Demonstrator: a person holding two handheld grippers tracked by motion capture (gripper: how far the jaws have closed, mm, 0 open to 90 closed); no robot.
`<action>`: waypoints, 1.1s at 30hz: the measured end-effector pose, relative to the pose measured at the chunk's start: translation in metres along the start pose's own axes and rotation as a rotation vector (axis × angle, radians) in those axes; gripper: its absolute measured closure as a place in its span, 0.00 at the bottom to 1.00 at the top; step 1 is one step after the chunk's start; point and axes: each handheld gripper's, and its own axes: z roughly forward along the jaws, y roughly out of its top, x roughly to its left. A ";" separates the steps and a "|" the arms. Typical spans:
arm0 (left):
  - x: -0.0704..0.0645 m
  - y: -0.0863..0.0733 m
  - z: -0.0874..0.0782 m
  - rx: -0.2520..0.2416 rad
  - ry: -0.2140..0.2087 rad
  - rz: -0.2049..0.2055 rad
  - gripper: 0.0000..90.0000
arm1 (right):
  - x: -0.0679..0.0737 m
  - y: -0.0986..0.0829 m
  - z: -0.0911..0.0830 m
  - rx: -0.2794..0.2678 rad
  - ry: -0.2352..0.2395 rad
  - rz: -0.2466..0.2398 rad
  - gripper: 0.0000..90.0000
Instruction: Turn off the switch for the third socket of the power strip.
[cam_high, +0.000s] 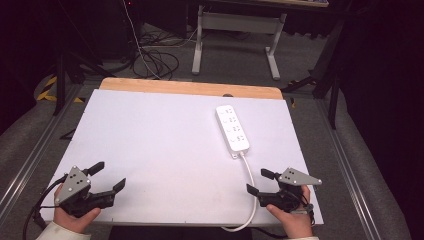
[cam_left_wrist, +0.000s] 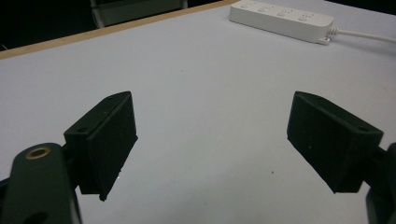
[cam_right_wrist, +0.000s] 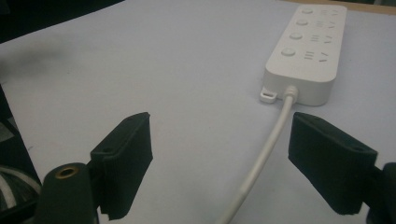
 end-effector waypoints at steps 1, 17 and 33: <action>0.000 0.000 0.000 0.003 -0.005 -0.003 0.18 | 0.000 -0.002 0.000 0.003 0.001 -0.002 0.25; 0.001 -0.009 -0.005 0.042 -0.032 -0.009 0.16 | 0.006 -0.031 0.007 0.103 -0.030 0.004 0.25; 0.003 -0.009 -0.003 0.016 -0.025 -0.001 0.17 | 0.004 -0.025 -0.002 0.048 -0.111 -0.045 0.32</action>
